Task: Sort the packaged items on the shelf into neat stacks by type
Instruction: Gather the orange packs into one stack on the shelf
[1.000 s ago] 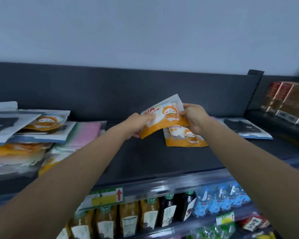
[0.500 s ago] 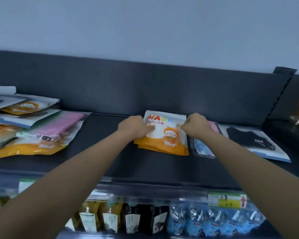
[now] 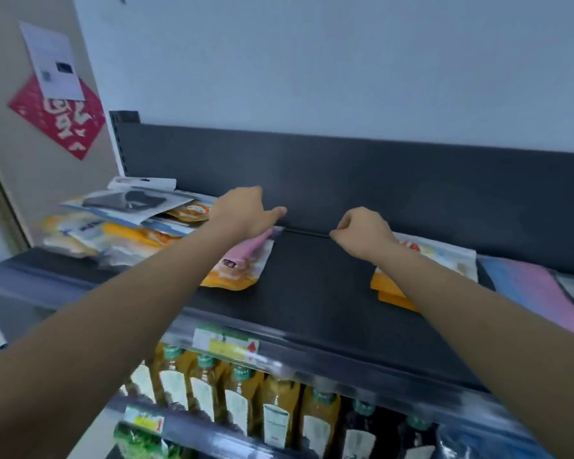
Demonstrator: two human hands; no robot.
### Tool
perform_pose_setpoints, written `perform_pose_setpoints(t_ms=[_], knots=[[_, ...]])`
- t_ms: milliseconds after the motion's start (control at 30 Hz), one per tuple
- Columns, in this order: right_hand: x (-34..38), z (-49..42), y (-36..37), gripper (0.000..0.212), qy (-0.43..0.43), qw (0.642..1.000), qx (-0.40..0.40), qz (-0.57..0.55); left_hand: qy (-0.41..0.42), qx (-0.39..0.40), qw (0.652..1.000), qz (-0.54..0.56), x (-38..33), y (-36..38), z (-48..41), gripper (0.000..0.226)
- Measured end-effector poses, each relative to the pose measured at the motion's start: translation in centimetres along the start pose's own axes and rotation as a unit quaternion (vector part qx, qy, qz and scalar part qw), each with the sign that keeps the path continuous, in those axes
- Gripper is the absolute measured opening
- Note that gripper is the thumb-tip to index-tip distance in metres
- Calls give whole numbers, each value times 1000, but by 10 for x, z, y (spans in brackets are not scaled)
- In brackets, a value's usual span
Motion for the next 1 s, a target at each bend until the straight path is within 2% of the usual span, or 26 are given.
perform_pose_setpoints(t_ms=[133,200,267,400,567,767,900,1000], knots=[[73,-24,39,19,-11,998,5,-56,-21,-32,999,-15,88,-36,-10,51],[105,-37,56,25,6,995,-2,-102,-20,-28,999,-14,127,-50,-19,57],[135,-50,73,21,23,992,4,-123,-12,-17,1000,-13,160,-59,-28,60],[175,-76,97,26,80,984,2,-157,13,1,999,-29,205,-71,-47,59],[195,-89,123,27,164,962,52,-212,48,12,998,-41,231,-69,-61,62],[201,-96,135,25,223,937,82,-256,56,22,998,-14,245,-63,-74,64],[206,-100,132,7,218,906,44,-361,59,41,997,5,245,-57,-79,63],[196,-95,118,13,202,882,-11,-426,71,48,996,23,234,-58,-79,59]])
Point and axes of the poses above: each hand's wrist, its own z-axis away from the middle knuckle, its own y-axis out of the palm, x = y × z, the point moved 5 cm from there along -z, towards the middle knuckle, and after that the axes turned 13 degrees about x, right-handed, at the moved point
